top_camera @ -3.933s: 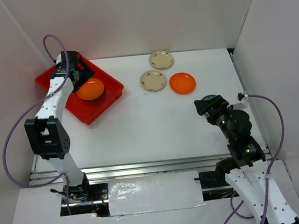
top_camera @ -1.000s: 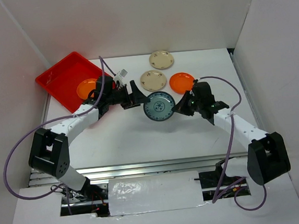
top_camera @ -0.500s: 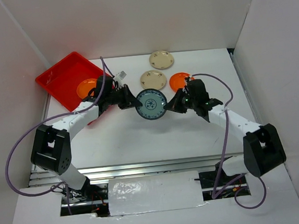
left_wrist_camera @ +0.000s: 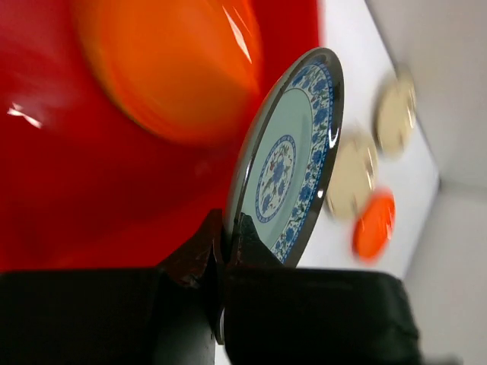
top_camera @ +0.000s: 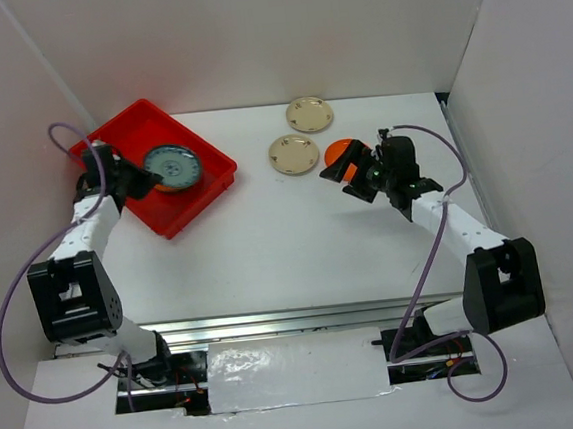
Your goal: Place the plates into the plastic bin on the countertop
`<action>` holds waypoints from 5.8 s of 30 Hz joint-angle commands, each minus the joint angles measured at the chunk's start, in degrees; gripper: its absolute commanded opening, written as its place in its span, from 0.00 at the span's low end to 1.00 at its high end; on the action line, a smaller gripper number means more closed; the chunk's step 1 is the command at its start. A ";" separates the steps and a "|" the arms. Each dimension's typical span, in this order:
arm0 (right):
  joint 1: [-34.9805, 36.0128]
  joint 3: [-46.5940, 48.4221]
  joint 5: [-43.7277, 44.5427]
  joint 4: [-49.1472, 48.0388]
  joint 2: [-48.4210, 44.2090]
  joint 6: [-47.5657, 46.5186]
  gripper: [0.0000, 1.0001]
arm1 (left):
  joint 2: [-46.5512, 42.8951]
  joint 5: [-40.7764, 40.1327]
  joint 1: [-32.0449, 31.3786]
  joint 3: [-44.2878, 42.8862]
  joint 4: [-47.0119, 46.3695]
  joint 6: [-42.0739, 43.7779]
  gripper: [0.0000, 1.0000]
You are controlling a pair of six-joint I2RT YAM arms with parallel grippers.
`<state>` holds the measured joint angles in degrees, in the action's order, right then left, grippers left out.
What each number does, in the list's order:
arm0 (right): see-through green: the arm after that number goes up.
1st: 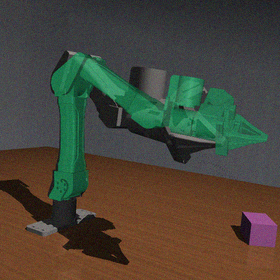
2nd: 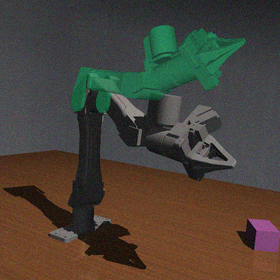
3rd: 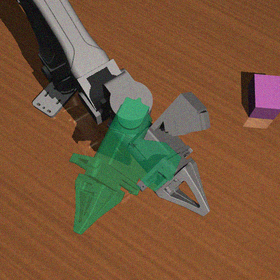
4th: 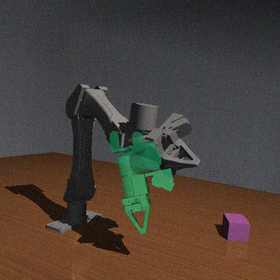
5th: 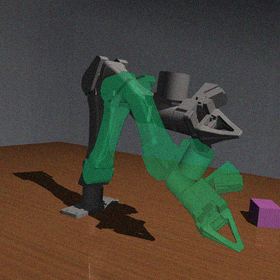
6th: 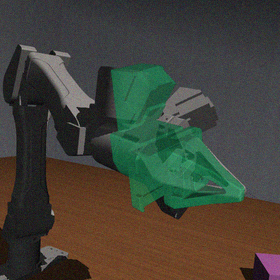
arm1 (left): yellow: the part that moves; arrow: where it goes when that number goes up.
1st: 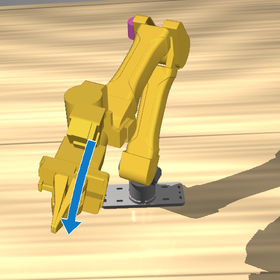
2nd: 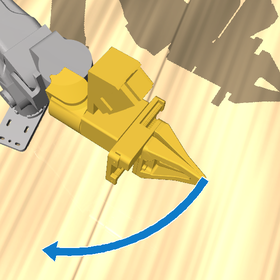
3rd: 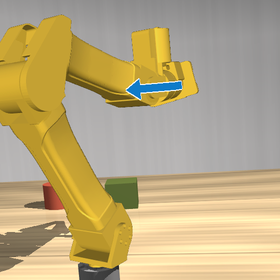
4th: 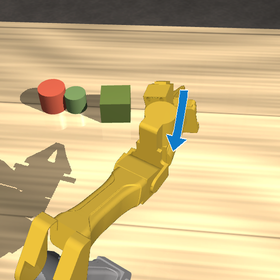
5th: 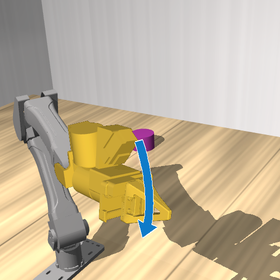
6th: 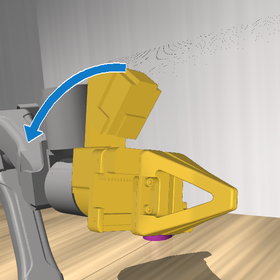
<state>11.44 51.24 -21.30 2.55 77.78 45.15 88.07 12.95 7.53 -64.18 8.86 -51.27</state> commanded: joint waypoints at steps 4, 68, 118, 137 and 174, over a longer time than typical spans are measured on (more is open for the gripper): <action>0.25 -1.94 -1.02 -0.52 -1.31 -2.34 1.00 | 9.03 -3.91 8.19 -8.93 -0.95 -2.88 0.00; 0.51 7.56 -9.88 -1.14 6.95 -5.51 0.00 | 13.17 15.70 -28.71 -25.99 9.42 17.08 0.99; -0.98 4.73 -7.10 -0.62 7.99 -5.25 1.00 | 22.84 -17.49 -1.28 -40.05 28.29 9.34 0.99; -1.33 41.99 1.71 9.67 48.59 5.73 0.90 | 4.33 -32.26 -12.71 -30.22 35.70 10.75 0.99; 7.63 11.42 -18.86 -15.55 14.59 3.36 0.00 | 10.80 26.69 -16.14 -20.89 4.67 12.77 0.84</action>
<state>18.59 62.46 -32.67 -4.08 92.62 46.26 98.63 36.16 -8.36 -83.90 17.85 -38.00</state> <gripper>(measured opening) 0.022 0.878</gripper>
